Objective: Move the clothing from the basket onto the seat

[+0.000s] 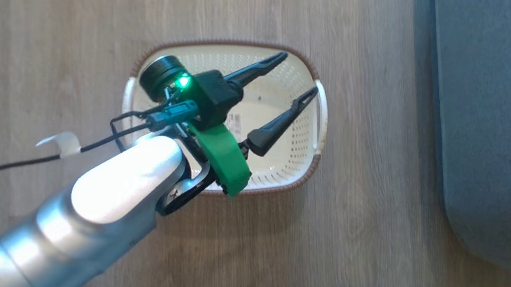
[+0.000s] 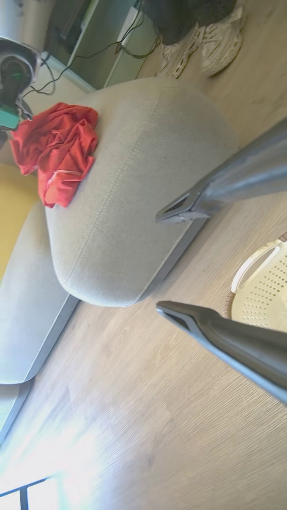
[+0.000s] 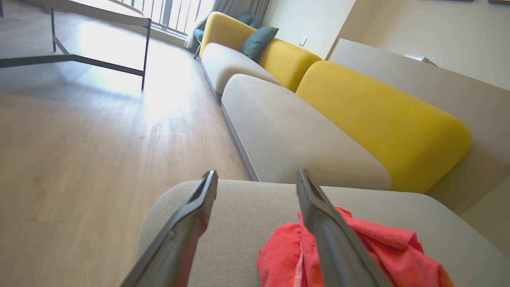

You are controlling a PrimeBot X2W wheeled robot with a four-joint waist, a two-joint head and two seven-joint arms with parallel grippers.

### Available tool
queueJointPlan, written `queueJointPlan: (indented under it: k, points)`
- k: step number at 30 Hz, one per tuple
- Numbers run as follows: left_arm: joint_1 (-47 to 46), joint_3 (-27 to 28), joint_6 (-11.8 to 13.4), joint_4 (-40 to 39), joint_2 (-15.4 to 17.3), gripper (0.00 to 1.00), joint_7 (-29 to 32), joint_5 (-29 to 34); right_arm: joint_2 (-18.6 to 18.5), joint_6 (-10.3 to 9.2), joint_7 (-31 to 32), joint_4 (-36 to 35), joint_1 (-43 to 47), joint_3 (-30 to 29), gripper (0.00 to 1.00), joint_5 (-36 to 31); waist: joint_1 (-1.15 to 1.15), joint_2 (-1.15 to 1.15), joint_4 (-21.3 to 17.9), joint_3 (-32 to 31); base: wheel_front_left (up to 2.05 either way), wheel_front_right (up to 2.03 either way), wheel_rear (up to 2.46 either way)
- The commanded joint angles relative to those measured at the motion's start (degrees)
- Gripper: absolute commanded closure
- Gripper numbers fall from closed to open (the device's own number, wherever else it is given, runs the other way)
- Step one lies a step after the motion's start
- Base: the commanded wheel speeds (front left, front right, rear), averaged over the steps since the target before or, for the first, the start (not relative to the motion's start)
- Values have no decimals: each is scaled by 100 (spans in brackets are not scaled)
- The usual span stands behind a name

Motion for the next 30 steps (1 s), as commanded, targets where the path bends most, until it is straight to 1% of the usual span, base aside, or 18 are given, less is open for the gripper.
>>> queueJointPlan:
  k: [1,8,15,21,26,27,30]
  points:
    - [50,267,25,-141,6,0,-26,-14,-2,40,-56,-349,154,91,0,113,0,0,200,-280,0,0,0]
    - [492,880,11,-54,-106,0,-27,193,268,40,73,-1385,789,396,0,361,0,0,563,-818,0,0,0]
    - [1004,1612,41,106,-190,0,-28,398,641,40,214,-1994,1625,674,0,457,0,0,882,-1301,0,0,0]
    - [1474,2329,174,222,-231,0,-28,629,907,40,150,-2178,2255,866,0,574,0,0,1038,-1681,0,0,0]
    - [1910,2964,324,214,-264,0,-28,858,1105,40,93,-2038,2642,985,0,670,0,0,1072,-1939,0,0,0]
    - [1910,2964,324,214,-264,0,-28,858,1105,40,93,-2038,2642,985,0,670,0,0,1072,-1939,0,0,0]
    - [2168,3338,404,152,-318,0,-28,1007,1258,40,35,-1937,2842,1014,0,818,0,0,1078,-2057,0,0,0]
